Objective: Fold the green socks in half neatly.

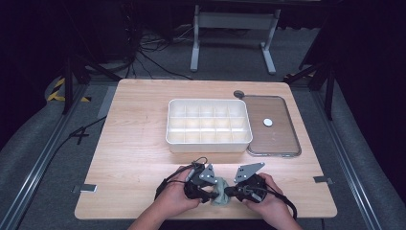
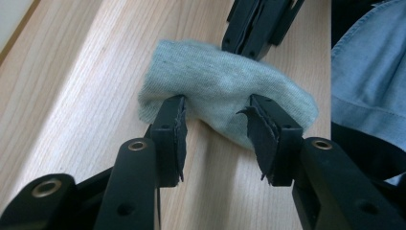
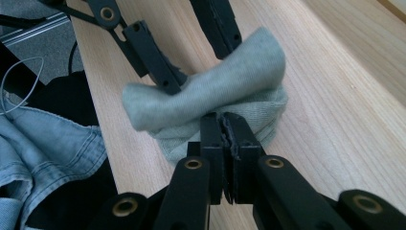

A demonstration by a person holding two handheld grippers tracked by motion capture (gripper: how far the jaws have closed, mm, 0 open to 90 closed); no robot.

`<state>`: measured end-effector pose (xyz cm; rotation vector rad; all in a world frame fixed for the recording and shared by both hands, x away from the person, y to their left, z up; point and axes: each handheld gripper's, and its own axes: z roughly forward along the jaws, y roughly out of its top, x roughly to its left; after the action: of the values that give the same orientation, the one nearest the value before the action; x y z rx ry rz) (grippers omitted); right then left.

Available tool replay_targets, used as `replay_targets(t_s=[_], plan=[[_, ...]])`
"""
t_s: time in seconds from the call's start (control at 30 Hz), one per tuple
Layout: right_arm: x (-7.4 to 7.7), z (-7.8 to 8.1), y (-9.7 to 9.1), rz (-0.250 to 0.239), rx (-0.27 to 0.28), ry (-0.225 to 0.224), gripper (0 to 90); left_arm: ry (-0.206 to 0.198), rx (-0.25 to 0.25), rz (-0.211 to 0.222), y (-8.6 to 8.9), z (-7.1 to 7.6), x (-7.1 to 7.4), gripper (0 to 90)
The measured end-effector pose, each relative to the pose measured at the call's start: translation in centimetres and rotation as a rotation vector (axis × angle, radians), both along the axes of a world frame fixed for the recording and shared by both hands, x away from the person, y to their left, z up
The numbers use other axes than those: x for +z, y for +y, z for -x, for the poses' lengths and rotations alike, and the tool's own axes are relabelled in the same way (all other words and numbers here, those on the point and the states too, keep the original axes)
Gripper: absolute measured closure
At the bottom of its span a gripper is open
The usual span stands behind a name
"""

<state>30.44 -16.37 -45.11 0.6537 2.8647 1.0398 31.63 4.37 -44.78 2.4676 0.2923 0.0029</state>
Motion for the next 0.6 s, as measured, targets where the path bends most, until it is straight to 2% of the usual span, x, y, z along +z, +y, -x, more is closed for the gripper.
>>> replay_targets(t_s=[0.13, 0.37, 0.47, 0.6], plan=[[-0.4, -0.1, 0.4, 0.002, 0.002, 0.011, 87.0, -0.007, -0.024, 0.001, -0.3, 0.1, 0.0, 56.6], [-1.1, -0.9, -0.5, -0.062, -0.017, 0.099, 87.0, -0.026, -0.032, 0.018, -1.0, 0.4, 0.0, 54.8], [-1.1, -1.0, -0.6, -0.059, -0.015, 0.106, 87.1, -0.039, -0.037, 0.026, -1.6, 0.6, 0.0, 53.8], [-1.2, -0.9, -0.6, -0.057, -0.023, 0.106, 87.2, -0.030, -0.024, 0.025, -1.8, 0.6, -0.1, 52.9]])
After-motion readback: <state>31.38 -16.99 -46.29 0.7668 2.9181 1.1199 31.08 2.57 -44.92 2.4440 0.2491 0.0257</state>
